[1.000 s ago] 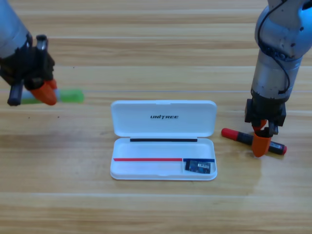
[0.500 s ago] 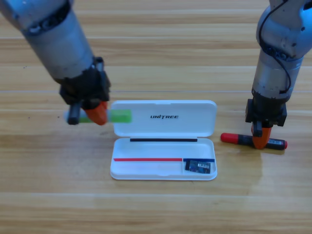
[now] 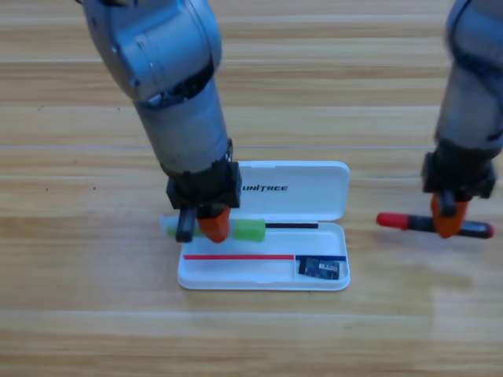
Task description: Clean up eraser and pencils
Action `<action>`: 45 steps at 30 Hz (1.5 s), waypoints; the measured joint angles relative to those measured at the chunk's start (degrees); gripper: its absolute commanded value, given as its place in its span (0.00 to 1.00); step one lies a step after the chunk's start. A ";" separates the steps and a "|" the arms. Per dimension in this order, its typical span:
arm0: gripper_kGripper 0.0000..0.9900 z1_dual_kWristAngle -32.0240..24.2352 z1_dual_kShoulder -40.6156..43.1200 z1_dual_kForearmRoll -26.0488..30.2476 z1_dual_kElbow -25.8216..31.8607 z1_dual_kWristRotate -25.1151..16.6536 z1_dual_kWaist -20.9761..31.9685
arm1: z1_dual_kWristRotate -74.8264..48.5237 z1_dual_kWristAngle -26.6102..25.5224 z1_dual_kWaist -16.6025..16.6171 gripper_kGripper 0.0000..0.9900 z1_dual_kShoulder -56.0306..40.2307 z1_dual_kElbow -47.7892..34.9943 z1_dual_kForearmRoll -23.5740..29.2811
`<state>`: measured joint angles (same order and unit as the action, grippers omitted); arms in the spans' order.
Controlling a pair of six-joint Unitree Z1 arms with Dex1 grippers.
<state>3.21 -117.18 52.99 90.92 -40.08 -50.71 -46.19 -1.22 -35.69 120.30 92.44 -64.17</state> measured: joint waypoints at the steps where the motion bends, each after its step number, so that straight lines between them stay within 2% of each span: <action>1: 0.00 -0.14 -0.38 0.00 0.02 0.02 -0.01 | -0.09 -0.46 -0.06 0.00 -2.10 -0.24 -0.85; 7: 0.00 -0.94 -1.78 -0.04 0.17 0.14 -0.09 | -0.20 -1.47 -0.90 0.00 -9.62 -0.41 -2.41; 20: 0.00 -2.42 -3.32 -1.56 0.61 0.14 -0.35 | -0.20 -2.13 -3.45 0.00 -9.69 -0.49 -2.42; 33: 0.01 -2.52 -3.32 -1.60 0.62 0.15 -1.02 | -0.20 -2.13 -3.63 0.00 -9.62 -0.52 -2.42; 35: 0.11 -2.52 -3.32 -1.60 0.62 0.15 -1.02 | -0.20 -2.13 -3.64 0.00 -9.49 -0.52 -2.42; 36: 0.23 -2.52 -3.32 -1.60 0.62 0.16 -1.02 | -0.20 -2.13 -3.64 0.00 -9.36 -0.52 -2.42; 39: 0.79 -2.52 -3.32 -1.60 0.62 0.17 -1.02 | -0.20 -2.13 -3.64 0.00 -8.89 -0.52 -2.42; 40: 0.88 -2.52 -3.32 -1.60 0.62 0.17 -1.02 | -0.20 -2.13 -3.64 0.00 -8.84 -0.52 -2.42; 41: 0.97 -2.52 -3.32 -1.60 0.62 0.24 -1.02 | -0.20 -2.13 -3.64 0.00 -8.83 -0.52 -2.42; 42: 1.00 -2.52 -3.32 -1.60 0.62 0.52 -1.02 | -0.20 -2.13 -3.64 0.00 -8.83 -0.52 -2.42; 45: 1.00 -2.52 -3.32 -1.60 0.62 1.15 -1.02 | -0.20 -2.13 -3.64 0.00 -8.83 -0.52 -2.42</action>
<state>0.69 -120.51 51.39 91.54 -38.92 -51.73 -46.39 -3.35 -39.33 111.47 91.92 -66.59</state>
